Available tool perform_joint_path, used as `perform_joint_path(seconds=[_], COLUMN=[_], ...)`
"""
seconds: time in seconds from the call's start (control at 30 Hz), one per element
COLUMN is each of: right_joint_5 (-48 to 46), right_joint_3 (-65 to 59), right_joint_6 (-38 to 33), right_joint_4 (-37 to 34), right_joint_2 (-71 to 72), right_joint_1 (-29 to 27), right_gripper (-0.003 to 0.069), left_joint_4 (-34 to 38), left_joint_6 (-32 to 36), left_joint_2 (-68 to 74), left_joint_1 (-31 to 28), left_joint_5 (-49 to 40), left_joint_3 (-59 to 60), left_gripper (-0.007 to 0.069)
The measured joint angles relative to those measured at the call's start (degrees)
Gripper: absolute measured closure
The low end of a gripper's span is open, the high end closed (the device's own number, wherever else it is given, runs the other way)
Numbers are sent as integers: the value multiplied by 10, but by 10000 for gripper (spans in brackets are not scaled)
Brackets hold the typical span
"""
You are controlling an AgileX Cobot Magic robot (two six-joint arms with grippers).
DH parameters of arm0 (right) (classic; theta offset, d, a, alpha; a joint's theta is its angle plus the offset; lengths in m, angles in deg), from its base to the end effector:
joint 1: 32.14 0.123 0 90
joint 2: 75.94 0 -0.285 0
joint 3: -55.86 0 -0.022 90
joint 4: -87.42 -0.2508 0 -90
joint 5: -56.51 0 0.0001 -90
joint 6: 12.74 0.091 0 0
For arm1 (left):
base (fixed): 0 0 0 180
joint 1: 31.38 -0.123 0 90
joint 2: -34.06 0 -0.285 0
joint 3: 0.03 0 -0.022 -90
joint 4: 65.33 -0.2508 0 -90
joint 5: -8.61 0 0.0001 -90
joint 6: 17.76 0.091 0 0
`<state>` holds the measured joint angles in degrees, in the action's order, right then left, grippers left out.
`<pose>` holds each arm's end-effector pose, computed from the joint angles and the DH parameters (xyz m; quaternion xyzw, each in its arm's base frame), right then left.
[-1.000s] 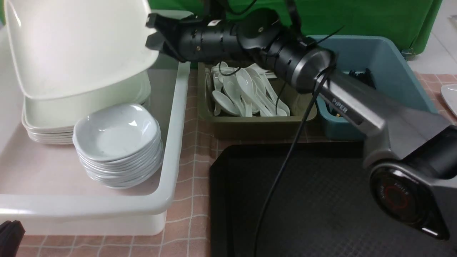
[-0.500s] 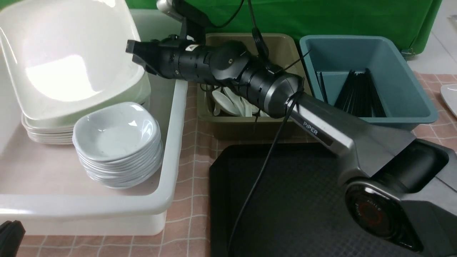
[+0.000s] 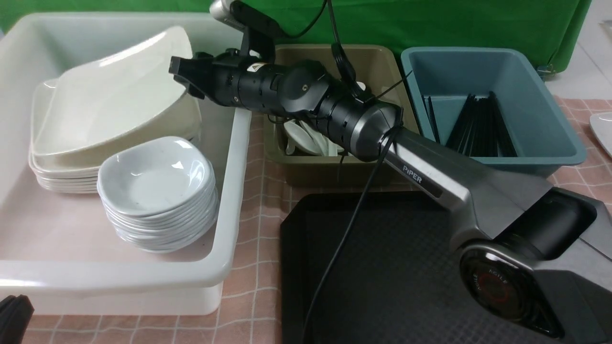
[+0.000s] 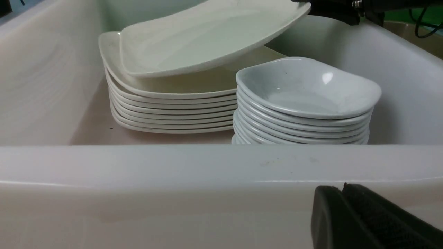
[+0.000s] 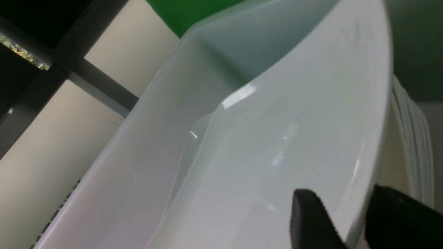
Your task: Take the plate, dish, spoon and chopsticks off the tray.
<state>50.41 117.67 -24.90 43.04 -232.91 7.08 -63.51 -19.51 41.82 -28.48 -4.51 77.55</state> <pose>0.4632 0.3869 0.2188 -0.0716 0.7599 0.3992 0.5081 0.0557 -0.0035 0.1903 -0.0018 0.7573 -0.0393 0.6519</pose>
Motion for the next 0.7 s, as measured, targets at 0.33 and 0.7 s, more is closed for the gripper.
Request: perform_joint_path(seconds=[0.33,0.7], right_joint_5=[-80,-433], right_joint_3=[1,1], right_joint_6=[-1,-1], right_joint_4=[97,181], right_joint_2=[45,228], right_joint_1=[-3,-35], right_gripper=[256,534], left_joint_4=[0,0], left_joint_6=[0,0], left_joint_2=[0,0], left_joint_1=[0,0], left_joint_5=[0,0], left_joint_3=[0,0], left_gripper=[603,603])
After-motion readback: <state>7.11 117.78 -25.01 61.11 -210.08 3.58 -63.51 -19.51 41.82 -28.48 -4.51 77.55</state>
